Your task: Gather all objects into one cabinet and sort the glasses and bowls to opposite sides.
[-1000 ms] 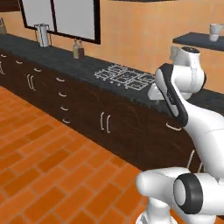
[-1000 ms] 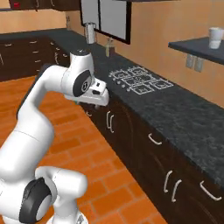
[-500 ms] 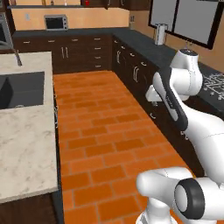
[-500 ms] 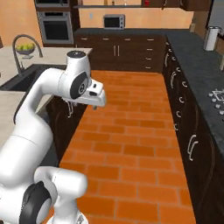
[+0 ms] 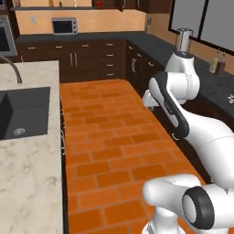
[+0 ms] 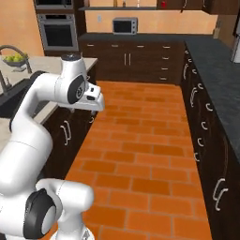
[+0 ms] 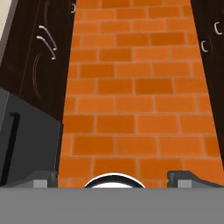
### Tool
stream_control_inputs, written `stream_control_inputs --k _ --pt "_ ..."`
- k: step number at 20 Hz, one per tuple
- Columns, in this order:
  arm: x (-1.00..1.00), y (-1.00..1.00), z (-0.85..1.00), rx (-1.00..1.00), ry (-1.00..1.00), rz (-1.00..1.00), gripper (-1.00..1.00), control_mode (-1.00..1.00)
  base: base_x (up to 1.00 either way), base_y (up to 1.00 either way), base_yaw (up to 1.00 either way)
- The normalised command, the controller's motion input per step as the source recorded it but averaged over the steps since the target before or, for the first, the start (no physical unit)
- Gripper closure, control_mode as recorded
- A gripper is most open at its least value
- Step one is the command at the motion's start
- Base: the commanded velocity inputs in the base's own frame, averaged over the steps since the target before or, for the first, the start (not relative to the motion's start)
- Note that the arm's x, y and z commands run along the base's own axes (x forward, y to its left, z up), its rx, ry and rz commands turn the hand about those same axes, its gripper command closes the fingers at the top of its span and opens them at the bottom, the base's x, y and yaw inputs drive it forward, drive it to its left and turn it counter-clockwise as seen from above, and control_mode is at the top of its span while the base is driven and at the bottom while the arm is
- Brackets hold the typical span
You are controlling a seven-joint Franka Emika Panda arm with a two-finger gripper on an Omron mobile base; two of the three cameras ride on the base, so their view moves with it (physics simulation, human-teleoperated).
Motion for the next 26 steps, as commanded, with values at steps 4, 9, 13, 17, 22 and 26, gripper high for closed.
stream_control_inputs --k 4,9,13,17,22,26 --pt "0.00 0.00 0.00 0.00 0.00 0.00 -1.00 1.00 1.00 -0.02 0.07" --pt "0.00 0.00 0.00 0.00 0.00 0.00 -1.00 1.00 0.84 -0.49 0.31" --pt "0.00 0.00 0.00 0.00 0.00 0.00 -1.00 1.00 0.28 -0.88 0.08" --pt "0.00 0.00 0.00 0.00 0.00 0.00 -1.00 1.00 0.40 -0.66 -0.04" --pt "0.00 0.00 0.00 0.00 0.00 0.00 -1.00 1.00 0.80 0.25 0.02" --pt "0.00 0.00 0.00 0.00 0.00 0.00 -1.00 1.00 1.00 0.00 -0.02"
